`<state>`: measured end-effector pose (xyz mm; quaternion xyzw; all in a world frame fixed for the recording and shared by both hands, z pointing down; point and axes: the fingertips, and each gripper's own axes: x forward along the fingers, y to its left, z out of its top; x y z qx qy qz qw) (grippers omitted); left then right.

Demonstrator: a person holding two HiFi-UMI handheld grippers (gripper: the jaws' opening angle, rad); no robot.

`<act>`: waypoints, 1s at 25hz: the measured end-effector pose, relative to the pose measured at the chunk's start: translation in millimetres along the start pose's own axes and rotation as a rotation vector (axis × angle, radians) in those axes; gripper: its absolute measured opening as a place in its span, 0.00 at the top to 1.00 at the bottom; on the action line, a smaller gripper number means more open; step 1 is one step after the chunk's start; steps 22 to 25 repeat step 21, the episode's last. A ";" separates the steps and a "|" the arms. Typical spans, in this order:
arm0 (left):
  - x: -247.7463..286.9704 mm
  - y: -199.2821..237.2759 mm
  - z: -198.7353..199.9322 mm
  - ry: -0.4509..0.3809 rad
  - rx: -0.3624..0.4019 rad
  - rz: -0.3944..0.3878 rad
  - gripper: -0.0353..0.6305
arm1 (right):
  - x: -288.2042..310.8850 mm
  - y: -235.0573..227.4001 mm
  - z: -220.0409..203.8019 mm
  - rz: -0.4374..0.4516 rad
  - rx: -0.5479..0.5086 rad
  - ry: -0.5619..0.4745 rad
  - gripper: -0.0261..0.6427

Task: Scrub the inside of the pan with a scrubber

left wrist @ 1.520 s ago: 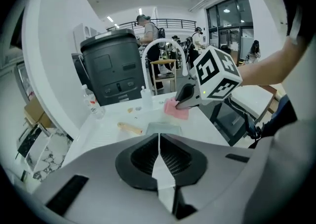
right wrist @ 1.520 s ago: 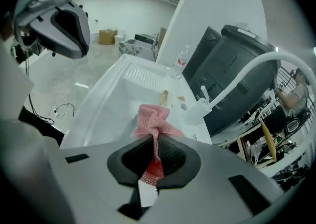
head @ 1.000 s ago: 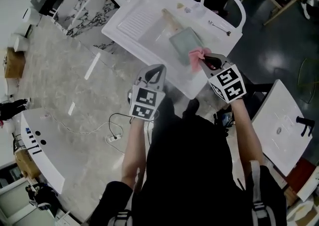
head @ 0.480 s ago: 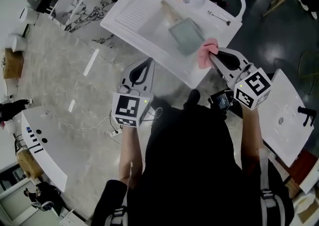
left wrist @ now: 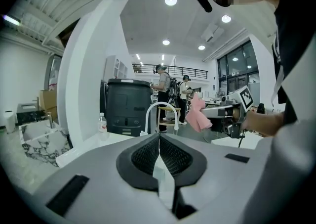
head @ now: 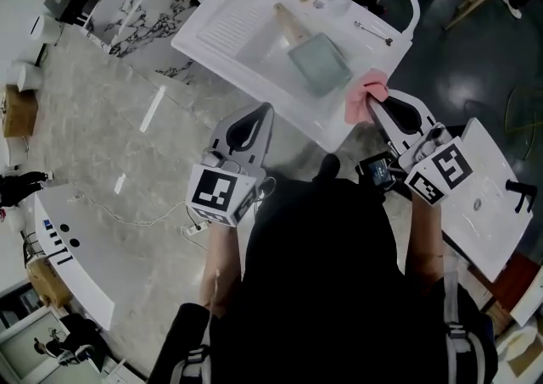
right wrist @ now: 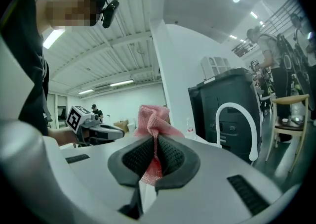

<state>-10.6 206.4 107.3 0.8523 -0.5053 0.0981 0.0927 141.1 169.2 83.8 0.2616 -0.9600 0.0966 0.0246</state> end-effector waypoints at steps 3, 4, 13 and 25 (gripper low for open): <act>2.5 -0.9 1.0 -0.002 0.003 -0.004 0.90 | -3.8 -1.0 -1.9 -0.008 0.009 -0.009 0.91; 3.2 -1.2 1.3 -0.003 -0.001 -0.003 0.90 | -4.6 -0.2 -2.0 -0.004 0.008 -0.011 0.91; 8.5 -10.2 2.7 0.002 0.006 -0.003 0.90 | -12.4 11.2 3.2 0.055 0.001 -0.017 0.91; 15.2 -18.1 8.6 -0.008 -0.002 0.012 0.90 | -19.9 6.1 2.1 0.062 0.019 -0.025 0.91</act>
